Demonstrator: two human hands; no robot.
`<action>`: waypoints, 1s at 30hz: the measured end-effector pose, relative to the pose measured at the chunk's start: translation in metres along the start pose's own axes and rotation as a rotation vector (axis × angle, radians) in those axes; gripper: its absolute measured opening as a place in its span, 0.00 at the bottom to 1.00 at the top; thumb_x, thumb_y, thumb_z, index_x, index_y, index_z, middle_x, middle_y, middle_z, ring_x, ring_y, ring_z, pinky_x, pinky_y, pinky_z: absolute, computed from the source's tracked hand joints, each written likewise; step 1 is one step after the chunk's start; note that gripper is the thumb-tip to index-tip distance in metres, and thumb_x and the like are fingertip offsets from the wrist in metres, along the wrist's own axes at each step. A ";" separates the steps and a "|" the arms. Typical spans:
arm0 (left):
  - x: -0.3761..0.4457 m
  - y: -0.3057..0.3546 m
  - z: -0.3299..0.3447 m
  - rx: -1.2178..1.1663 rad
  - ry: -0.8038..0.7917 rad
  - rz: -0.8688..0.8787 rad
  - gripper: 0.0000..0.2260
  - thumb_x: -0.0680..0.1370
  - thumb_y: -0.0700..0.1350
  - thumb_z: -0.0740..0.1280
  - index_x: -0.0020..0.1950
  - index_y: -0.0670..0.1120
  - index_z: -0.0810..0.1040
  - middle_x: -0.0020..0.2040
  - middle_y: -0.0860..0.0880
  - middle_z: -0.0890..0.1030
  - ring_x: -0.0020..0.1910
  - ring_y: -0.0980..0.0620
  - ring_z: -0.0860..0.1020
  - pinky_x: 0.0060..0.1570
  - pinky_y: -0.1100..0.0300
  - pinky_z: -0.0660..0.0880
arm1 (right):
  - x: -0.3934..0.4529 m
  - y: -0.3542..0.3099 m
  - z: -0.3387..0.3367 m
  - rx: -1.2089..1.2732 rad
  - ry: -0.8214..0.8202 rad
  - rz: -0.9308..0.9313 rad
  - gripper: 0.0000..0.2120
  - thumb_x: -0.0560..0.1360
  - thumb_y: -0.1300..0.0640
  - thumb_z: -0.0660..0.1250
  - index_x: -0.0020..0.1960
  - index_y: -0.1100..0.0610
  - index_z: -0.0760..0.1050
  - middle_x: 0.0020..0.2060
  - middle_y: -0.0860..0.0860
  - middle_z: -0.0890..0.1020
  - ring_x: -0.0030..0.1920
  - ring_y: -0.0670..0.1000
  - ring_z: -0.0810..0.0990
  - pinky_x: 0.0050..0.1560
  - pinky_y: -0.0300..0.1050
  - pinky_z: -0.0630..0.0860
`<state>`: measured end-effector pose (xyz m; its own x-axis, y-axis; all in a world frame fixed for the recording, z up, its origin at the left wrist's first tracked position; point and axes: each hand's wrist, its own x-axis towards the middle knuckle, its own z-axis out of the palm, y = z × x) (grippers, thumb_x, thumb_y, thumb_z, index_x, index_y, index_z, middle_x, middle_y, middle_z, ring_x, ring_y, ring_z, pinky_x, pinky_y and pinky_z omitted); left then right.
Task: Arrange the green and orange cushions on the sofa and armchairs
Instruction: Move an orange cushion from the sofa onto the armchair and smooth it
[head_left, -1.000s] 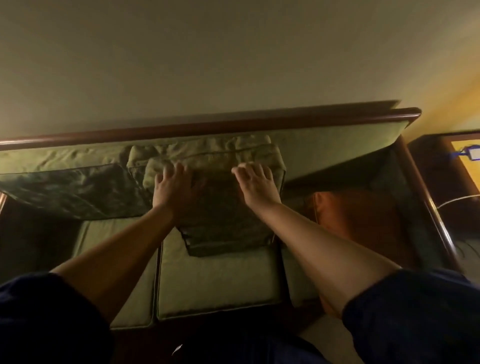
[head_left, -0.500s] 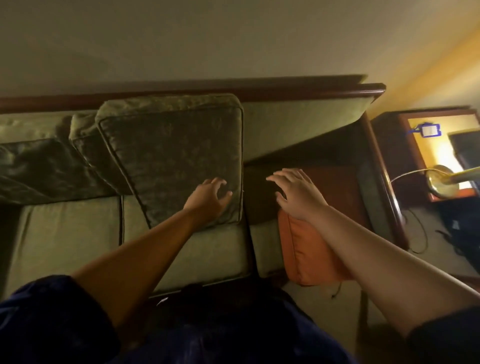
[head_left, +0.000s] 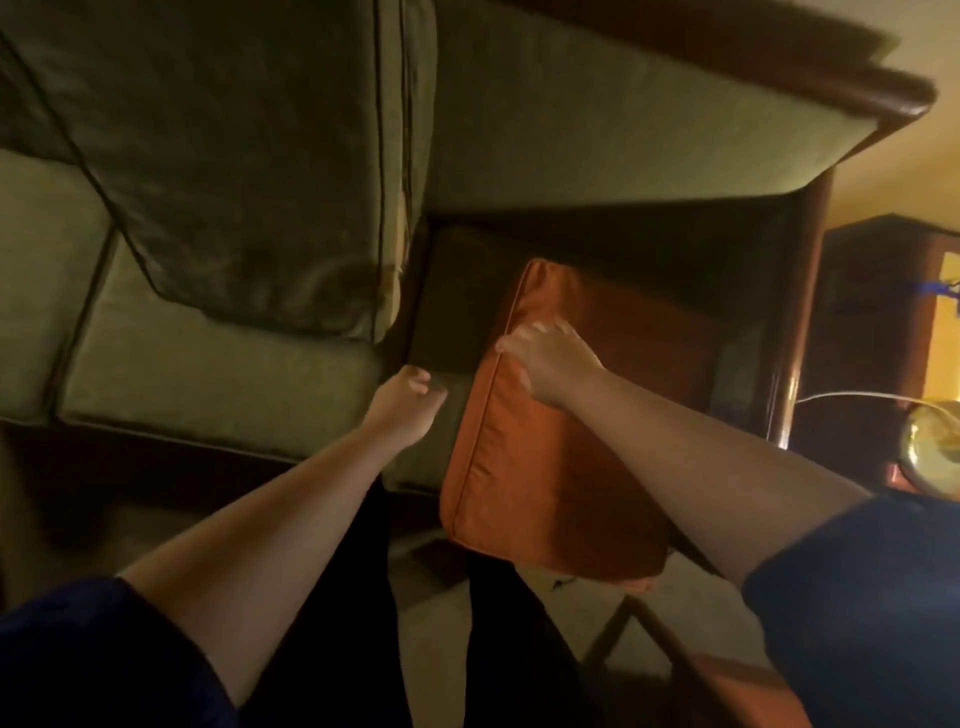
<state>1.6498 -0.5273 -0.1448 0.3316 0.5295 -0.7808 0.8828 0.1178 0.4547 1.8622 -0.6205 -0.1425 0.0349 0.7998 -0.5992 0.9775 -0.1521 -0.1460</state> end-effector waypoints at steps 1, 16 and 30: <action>0.006 -0.007 0.021 -0.028 0.007 -0.035 0.20 0.80 0.53 0.65 0.70 0.46 0.73 0.63 0.47 0.79 0.56 0.47 0.79 0.55 0.53 0.77 | 0.016 0.010 0.014 -0.003 0.011 -0.035 0.27 0.79 0.58 0.64 0.76 0.47 0.65 0.74 0.52 0.70 0.74 0.57 0.66 0.75 0.62 0.60; 0.043 -0.029 0.182 -0.071 0.458 -0.188 0.14 0.83 0.51 0.64 0.64 0.47 0.78 0.58 0.48 0.81 0.54 0.50 0.79 0.46 0.58 0.70 | 0.121 0.045 0.101 -0.312 0.160 -0.422 0.26 0.81 0.41 0.51 0.46 0.58 0.80 0.42 0.56 0.80 0.47 0.59 0.78 0.56 0.54 0.72; -0.110 0.061 0.151 -0.001 0.342 0.201 0.17 0.84 0.49 0.54 0.49 0.44 0.79 0.48 0.42 0.83 0.47 0.42 0.81 0.45 0.52 0.78 | -0.122 0.034 -0.032 -0.074 0.418 0.049 0.25 0.81 0.47 0.56 0.26 0.50 0.64 0.22 0.46 0.68 0.24 0.48 0.70 0.34 0.45 0.71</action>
<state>1.7175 -0.7056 -0.0961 0.3679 0.7911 -0.4887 0.8112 -0.0161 0.5845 1.8976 -0.7048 -0.0489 0.1477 0.9615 -0.2315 0.9844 -0.1655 -0.0593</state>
